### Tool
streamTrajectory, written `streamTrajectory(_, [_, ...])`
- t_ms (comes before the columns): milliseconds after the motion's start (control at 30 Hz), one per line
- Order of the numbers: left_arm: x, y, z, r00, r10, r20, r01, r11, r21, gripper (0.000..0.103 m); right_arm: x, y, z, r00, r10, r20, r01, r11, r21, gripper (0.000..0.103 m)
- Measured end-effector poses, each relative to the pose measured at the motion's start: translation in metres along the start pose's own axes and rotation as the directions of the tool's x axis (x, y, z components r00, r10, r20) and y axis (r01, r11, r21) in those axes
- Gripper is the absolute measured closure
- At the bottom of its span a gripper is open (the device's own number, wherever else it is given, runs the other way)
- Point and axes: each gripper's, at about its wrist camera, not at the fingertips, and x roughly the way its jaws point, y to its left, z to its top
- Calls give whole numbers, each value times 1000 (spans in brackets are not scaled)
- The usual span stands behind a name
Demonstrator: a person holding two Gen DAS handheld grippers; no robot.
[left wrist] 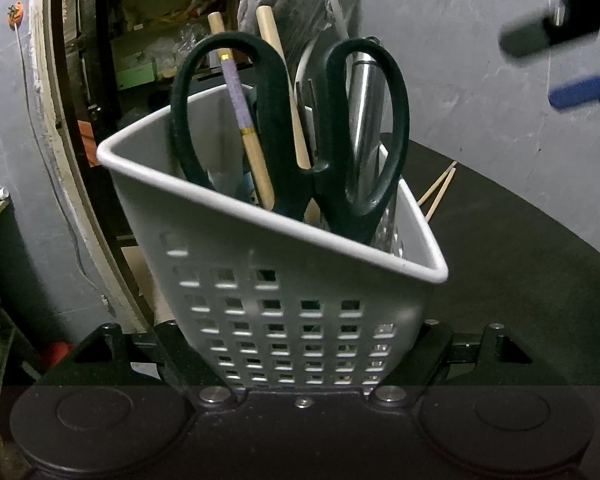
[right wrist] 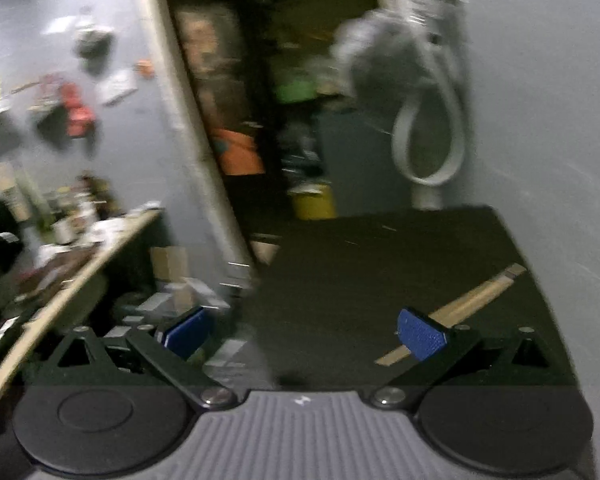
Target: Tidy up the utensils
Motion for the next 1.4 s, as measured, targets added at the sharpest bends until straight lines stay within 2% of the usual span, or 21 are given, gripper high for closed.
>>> streamTrajectory(133, [2, -5, 2, 1000, 16, -14, -16, 1000, -5, 20, 28, -36, -9, 991, -109, -76, 113, 992, 54, 0])
streamTrajectory(333, [2, -12, 5, 999, 38, -31, -38, 999, -17, 19, 82, -84, -15, 967, -168, -192, 194, 973, 126, 0])
streamTrajectory(500, [0, -15, 7, 998, 54, -40, -56, 998, -33, 19, 137, -111, -3, 929, -258, -266, 303, 942, 146, 0])
streamTrajectory(733, [2, -22, 10, 994, 93, -54, -96, 994, -54, 17, 201, -129, 15, 897, -336, -288, 387, 911, 141, 0])
streamTrajectory(967, [4, -24, 15, 991, 116, -61, -119, 991, -61, 16, 239, -141, 18, 861, -404, -308, 463, 874, 148, 0])
streamTrajectory(1200, [5, -29, 13, 990, 128, -61, -132, 989, -68, 15, 250, -146, 15, 844, -435, -313, 492, 860, 134, 1])
streamTrajectory(1400, [4, -29, 12, 990, 129, -62, -133, 989, -69, 15, 253, -142, 14, 855, -440, -275, 482, 870, 105, 5])
